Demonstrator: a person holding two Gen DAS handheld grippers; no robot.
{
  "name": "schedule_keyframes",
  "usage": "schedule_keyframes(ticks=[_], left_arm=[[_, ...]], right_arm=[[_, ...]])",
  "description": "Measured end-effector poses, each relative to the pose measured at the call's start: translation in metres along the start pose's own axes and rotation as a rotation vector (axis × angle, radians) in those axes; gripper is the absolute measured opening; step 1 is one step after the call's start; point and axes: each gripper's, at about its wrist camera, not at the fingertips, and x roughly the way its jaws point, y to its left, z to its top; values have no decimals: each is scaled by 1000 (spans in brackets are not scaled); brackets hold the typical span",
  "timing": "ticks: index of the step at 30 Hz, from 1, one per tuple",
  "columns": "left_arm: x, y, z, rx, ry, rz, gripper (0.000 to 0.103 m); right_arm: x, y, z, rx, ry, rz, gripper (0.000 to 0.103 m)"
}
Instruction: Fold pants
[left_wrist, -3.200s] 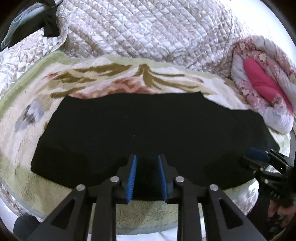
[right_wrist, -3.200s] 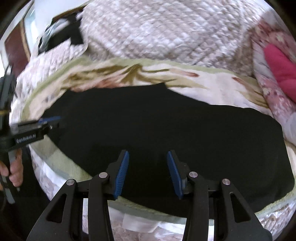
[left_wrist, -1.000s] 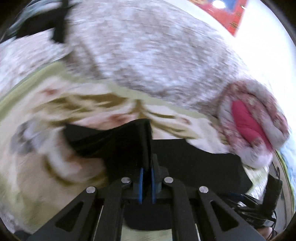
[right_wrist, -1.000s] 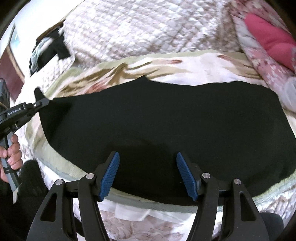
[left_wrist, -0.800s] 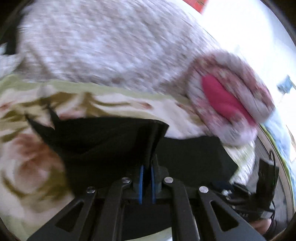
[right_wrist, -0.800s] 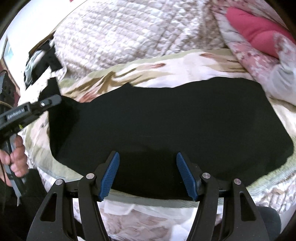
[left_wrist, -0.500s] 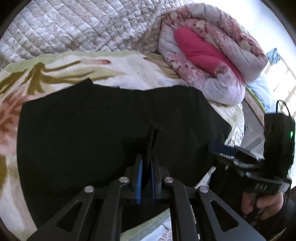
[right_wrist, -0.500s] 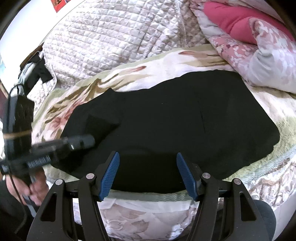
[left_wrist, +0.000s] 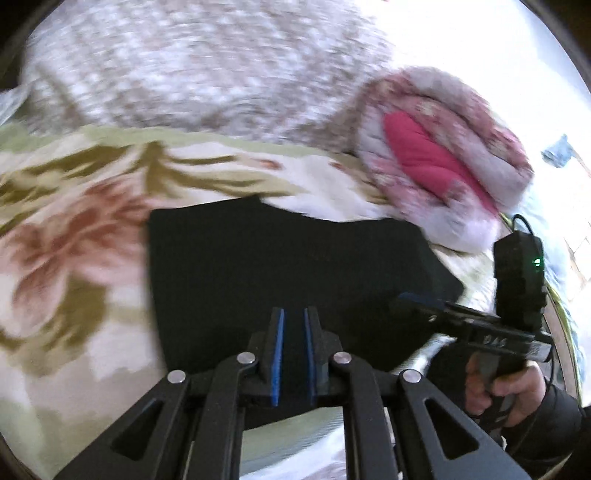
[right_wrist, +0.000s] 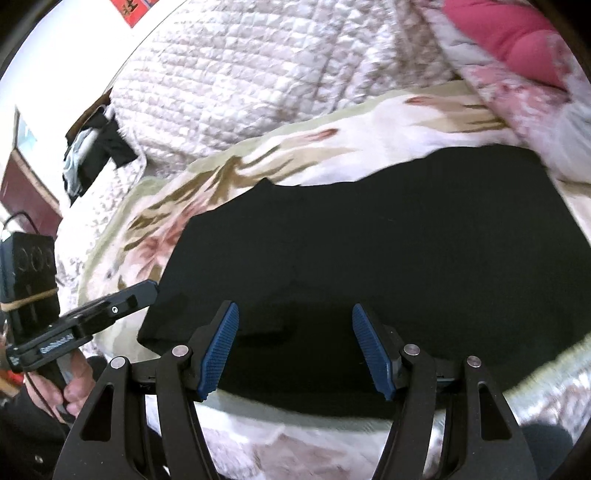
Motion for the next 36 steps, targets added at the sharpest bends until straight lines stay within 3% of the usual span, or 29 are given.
schedule_keyframes(ticks=[4,10,14,17,19,21,27,31,36], left_arm=[[-9,28,-5,-60,-17,62,12],[-12,46,-13,-106,-25,91,12],[-9,48,-15,-113,-20,88,12],[-9,48,-15,-113,-20,86,12],[-9,48,-15,-116,-23,86,12],[-10,47,-16,-118,-25,88,12],[-16,47,-17,-114,-29,98,12],[-13,47,-19,-114,-17,98,12],[-14,42,-21,-95,-10,98,12]], right_arm=[[29,-4,16,-1,35,27,64],[57,-7,36,50,69,153,64],[74,-4,47,34,106,147,58],[78,-11,51,82,131,137,34],[77,-17,49,121,149,179,3],[74,-18,42,140,157,192,3],[38,-18,31,172,56,199,2],[43,-33,20,201,86,154,2],[30,-22,25,171,36,144,2]])
